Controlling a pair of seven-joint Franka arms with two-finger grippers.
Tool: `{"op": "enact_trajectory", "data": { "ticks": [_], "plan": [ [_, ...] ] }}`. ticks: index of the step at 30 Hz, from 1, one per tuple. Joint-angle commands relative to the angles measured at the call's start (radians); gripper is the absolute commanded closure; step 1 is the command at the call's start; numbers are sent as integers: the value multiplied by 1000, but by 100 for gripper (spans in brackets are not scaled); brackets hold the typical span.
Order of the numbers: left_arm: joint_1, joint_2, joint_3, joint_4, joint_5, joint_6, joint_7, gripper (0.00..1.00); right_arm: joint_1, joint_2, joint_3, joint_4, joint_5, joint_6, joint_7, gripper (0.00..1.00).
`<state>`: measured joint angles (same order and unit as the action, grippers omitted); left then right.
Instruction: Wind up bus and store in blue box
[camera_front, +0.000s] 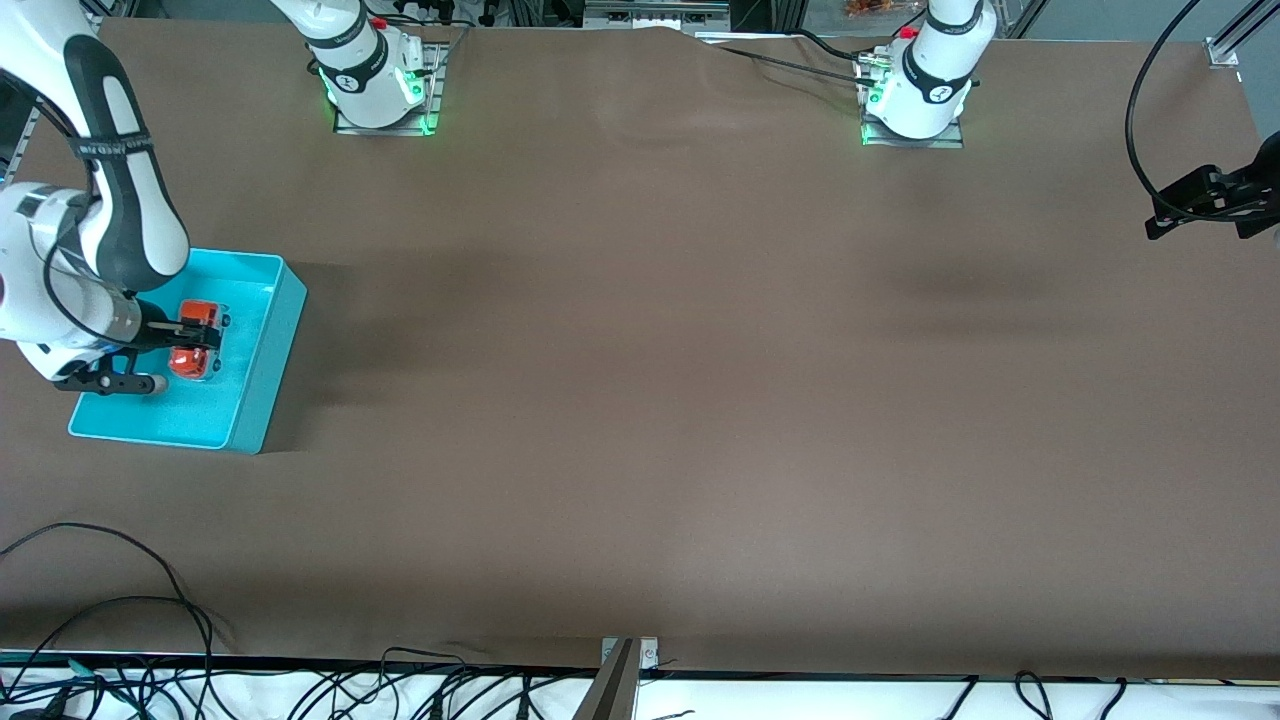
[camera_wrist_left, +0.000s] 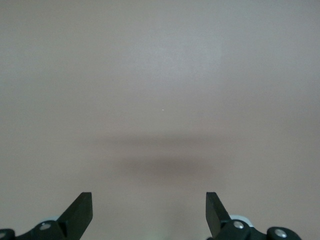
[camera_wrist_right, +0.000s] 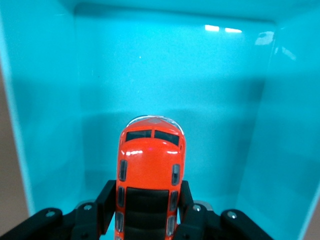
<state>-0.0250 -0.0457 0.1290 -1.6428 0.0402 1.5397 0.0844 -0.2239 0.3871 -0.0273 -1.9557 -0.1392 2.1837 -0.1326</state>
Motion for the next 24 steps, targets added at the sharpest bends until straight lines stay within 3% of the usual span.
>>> {"op": "enact_trajectory", "data": {
  "ticks": [1, 11, 12, 14, 16, 24],
  "plan": [
    [10, 17, -2, 34, 13, -24, -8, 0, -52, 52, 12, -2, -31, 73, -47, 100],
    [10, 17, -2, 34, 13, -24, -8, 0, -60, 81, 13, -2, -30, 97, -45, 100],
    [10, 17, -2, 34, 13, -24, -8, 0, -60, 84, 13, -2, -30, 97, -39, 88],
    [10, 17, -2, 34, 12, -24, -8, 0, -58, 98, 13, -3, -30, 97, -39, 29],
    [10, 17, -2, 34, 13, -24, -8, 0, -57, 104, 13, -6, -30, 97, -39, 1],
    [10, 17, -2, 34, 12, -24, -8, 0, -57, 101, 13, -20, -30, 91, -39, 0]
  ]
}}
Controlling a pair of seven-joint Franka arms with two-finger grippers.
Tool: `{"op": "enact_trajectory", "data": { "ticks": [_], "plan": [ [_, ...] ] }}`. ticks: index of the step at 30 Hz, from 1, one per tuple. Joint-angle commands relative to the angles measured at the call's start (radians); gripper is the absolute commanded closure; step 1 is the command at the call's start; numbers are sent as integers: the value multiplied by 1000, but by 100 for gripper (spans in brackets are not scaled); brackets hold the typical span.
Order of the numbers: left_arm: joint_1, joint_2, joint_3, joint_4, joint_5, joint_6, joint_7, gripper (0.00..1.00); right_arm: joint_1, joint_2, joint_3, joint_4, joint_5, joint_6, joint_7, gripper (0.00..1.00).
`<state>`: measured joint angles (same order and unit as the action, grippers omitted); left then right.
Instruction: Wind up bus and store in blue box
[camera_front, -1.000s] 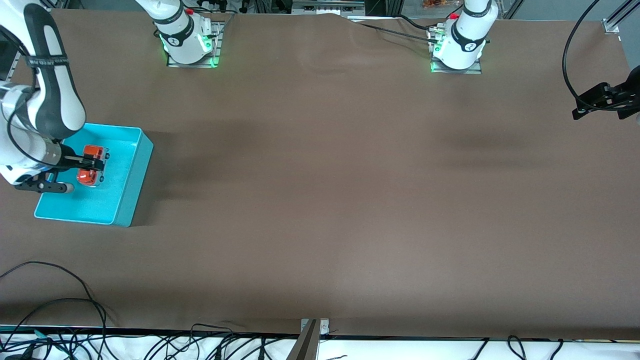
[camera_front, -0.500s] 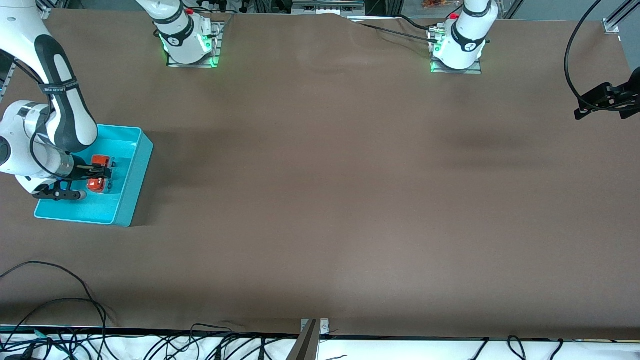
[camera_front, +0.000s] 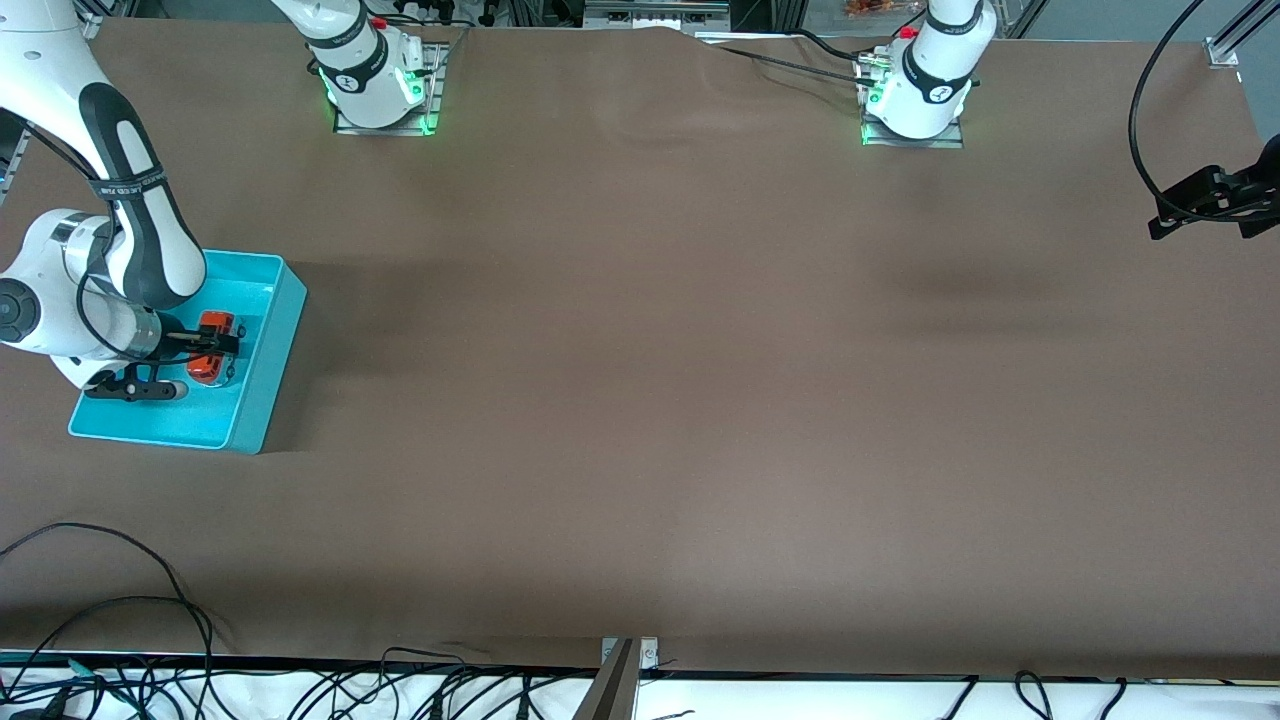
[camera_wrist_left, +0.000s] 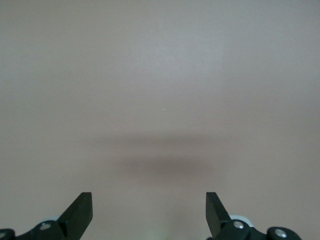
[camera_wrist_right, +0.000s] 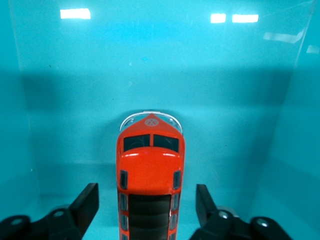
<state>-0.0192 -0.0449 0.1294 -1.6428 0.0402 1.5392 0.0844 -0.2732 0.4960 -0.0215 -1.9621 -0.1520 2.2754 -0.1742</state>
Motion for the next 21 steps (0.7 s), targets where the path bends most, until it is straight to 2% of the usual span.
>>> {"op": "enact_trajectory", "data": {
  "ticks": [1, 6, 12, 16, 21],
  "plan": [
    [4, 16, -2, 34, 12, -24, -8, 0, -8, -10, 8, -14, -17, -4, 2, 0],
    [4, 16, -4, 35, 12, -24, -8, 0, -6, -57, 12, -8, -17, -59, -1, 0],
    [4, 16, -2, 35, 12, -24, -8, 0, 17, -169, 25, 11, -14, -212, -1, 0],
    [4, 16, -2, 35, 12, -24, -8, 0, 19, -256, 64, 9, -12, -269, 1, 0],
    [4, 16, -2, 34, 13, -24, -8, 0, 20, -346, 77, 11, -6, -356, -2, 0]
  ]
}}
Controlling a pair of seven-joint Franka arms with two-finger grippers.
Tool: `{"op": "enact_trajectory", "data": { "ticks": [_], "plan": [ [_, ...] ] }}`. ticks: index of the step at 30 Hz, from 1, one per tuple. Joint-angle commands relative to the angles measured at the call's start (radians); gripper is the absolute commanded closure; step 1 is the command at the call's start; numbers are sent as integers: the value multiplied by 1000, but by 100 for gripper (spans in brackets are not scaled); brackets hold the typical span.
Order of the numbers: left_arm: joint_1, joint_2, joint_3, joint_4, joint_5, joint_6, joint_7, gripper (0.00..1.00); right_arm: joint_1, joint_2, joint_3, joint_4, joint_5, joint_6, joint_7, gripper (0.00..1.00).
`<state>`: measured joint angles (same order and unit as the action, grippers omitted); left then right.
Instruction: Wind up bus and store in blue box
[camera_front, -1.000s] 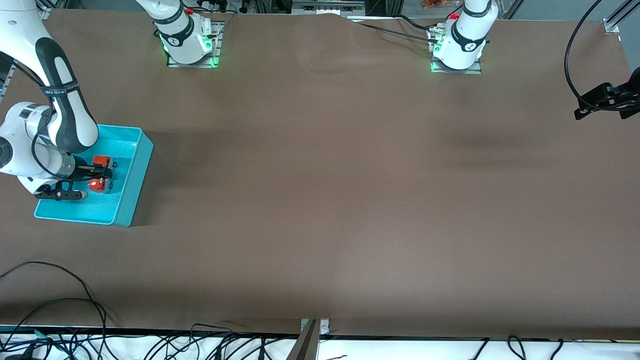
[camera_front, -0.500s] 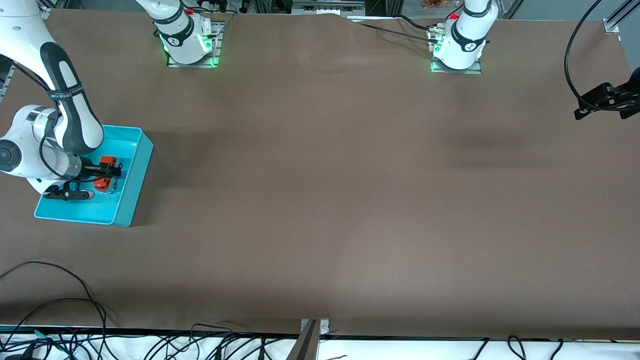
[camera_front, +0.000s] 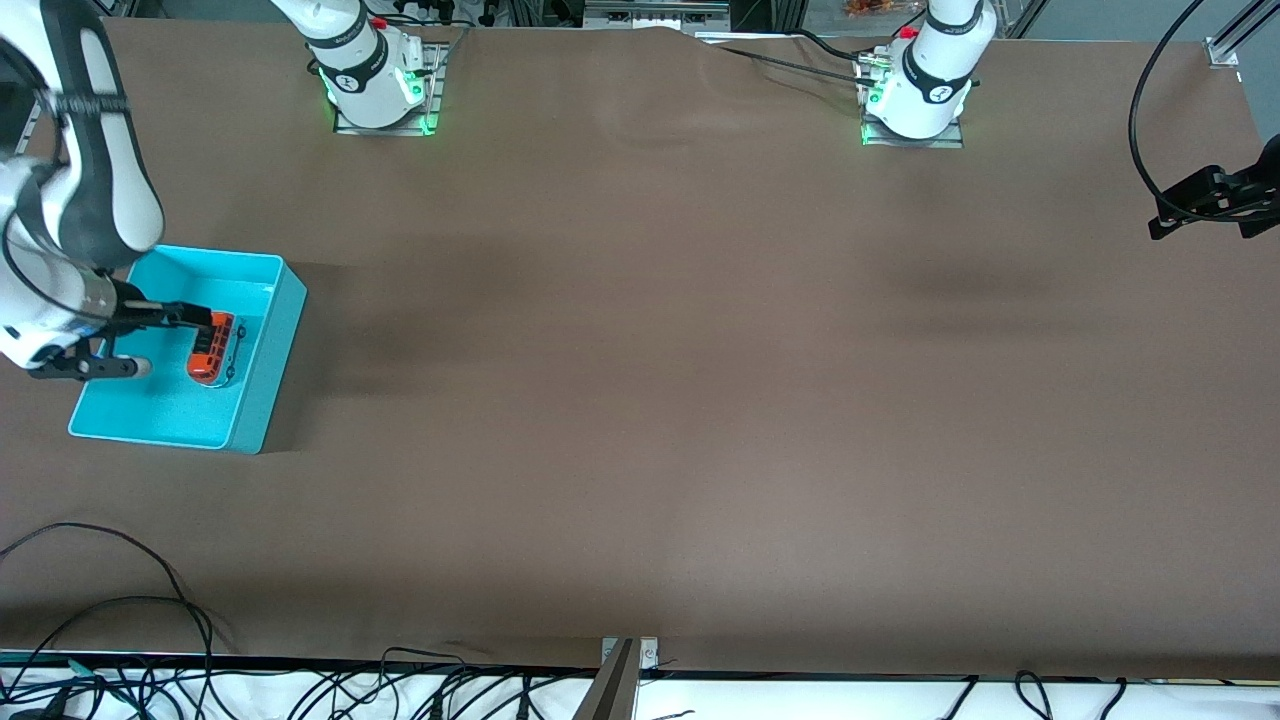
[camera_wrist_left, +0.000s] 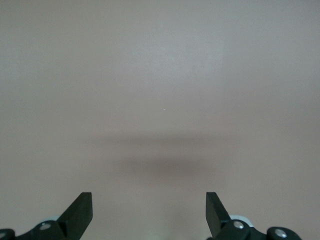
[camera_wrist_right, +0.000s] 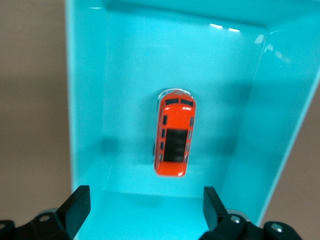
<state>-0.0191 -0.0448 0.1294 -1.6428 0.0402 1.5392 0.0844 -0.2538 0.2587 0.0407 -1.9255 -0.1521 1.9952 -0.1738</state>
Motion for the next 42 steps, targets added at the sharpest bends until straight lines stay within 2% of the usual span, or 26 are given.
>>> {"op": "enact_trajectory", "data": {
  "ticks": [1, 5, 9, 13, 20, 30, 34, 42],
  "plan": [
    [4, 16, -2, 34, 12, -24, -8, 0, 1, -124, 19, -26, -6, -87, -3, 0],
    [4, 16, -2, 34, 12, -24, -8, 0, 2, -168, 41, -24, 11, -134, -3, 0],
    [4, 16, -2, 34, 12, -24, -6, 0, 13, -214, 39, -7, 107, -176, -1, 0],
    [4, 16, -2, 34, 12, -24, -8, 0, 40, -225, 28, 80, 157, -289, 19, 0],
    [4, 16, -4, 35, 12, -24, -8, 0, 119, -225, 33, 201, 163, -433, 143, 0],
    [4, 16, -2, 35, 12, -24, -8, 0, 166, -225, 62, 223, 236, -426, 230, 0],
    [4, 16, -4, 35, 12, -24, -8, 0, 179, -214, 85, 241, 233, -407, 235, 0],
    [4, 16, -2, 35, 12, -24, -8, 0, 198, -211, 87, 263, 209, -406, 232, 0]
  ]
}}
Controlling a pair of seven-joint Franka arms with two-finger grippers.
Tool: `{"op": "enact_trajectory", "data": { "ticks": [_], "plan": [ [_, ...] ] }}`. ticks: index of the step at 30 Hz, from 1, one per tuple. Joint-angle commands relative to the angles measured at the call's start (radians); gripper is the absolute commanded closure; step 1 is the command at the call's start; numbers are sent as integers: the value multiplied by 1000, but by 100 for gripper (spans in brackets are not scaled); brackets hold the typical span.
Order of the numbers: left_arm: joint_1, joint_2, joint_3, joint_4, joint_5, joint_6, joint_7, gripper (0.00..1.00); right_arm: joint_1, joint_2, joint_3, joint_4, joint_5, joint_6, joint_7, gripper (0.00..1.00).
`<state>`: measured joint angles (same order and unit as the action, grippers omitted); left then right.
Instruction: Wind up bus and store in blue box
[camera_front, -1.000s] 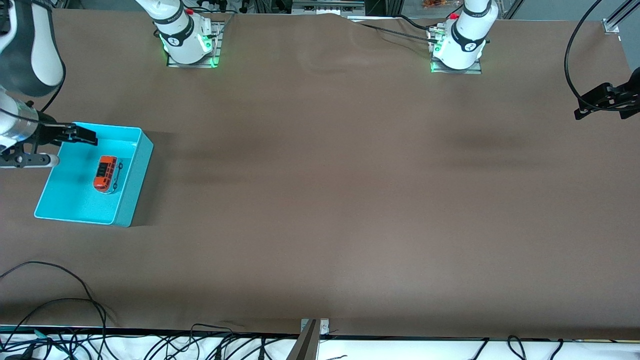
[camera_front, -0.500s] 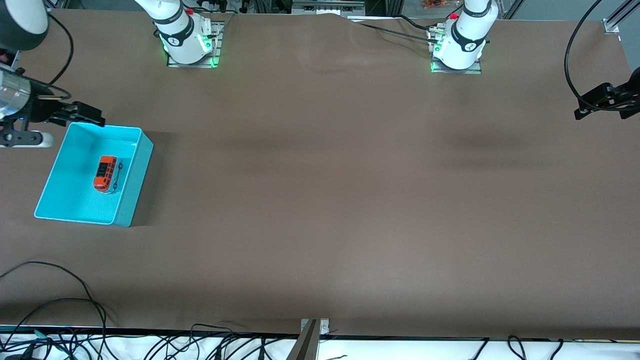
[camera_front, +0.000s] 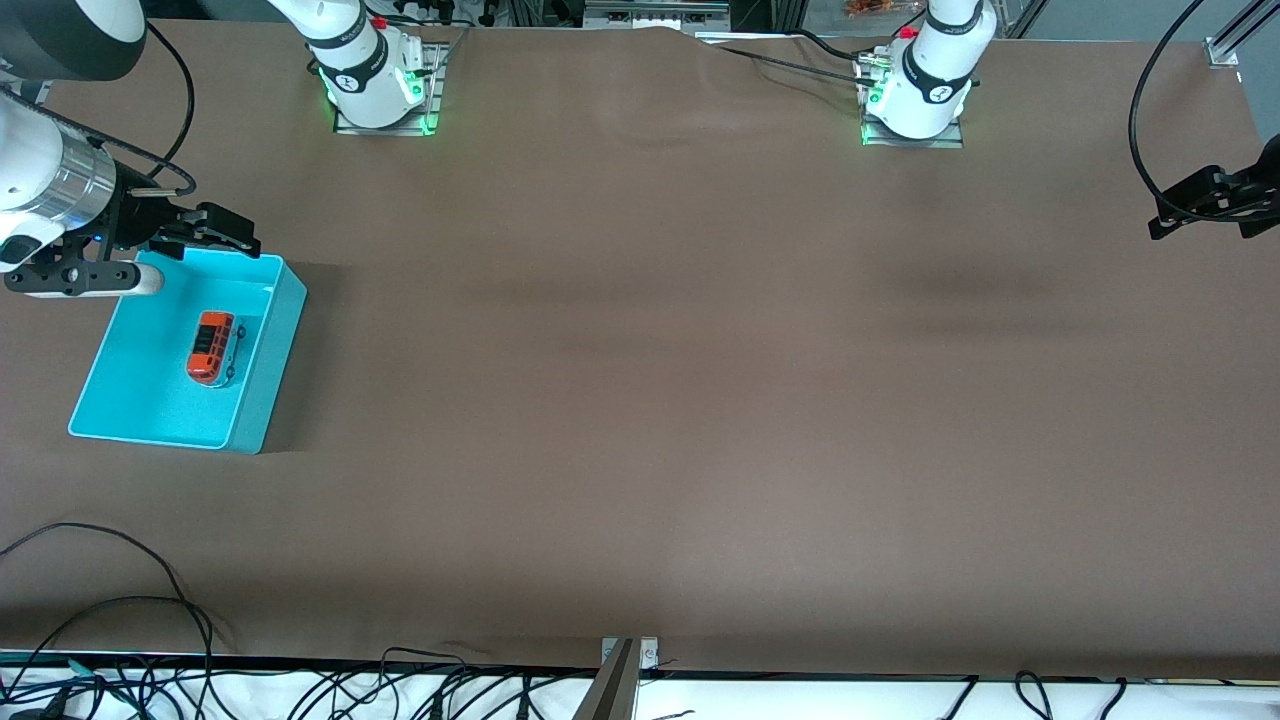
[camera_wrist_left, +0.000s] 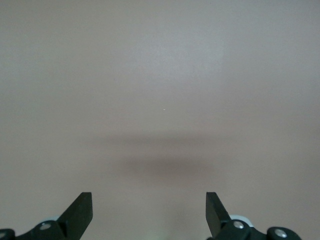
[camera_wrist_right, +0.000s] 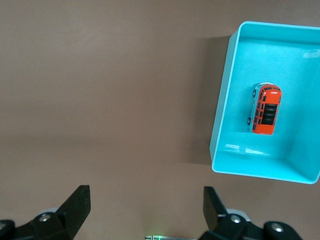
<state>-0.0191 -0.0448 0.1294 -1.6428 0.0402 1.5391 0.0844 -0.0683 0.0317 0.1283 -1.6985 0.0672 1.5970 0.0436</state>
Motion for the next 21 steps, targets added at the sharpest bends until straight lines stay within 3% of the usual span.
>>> {"op": "enact_trajectory", "data": {
  "ticks": [1, 10, 21],
  "plan": [
    [4, 16, -2, 35, 12, -24, -8, 0, 19, 16, -1, 36, -23, -8, 15, 0],
    [4, 16, -2, 35, 12, -24, -8, 0, 100, 24, -3, 36, -96, -8, 31, 0],
    [4, 16, -2, 35, 13, -24, -8, 0, 105, 28, -4, 83, -95, -9, 55, 0]
  ]
}}
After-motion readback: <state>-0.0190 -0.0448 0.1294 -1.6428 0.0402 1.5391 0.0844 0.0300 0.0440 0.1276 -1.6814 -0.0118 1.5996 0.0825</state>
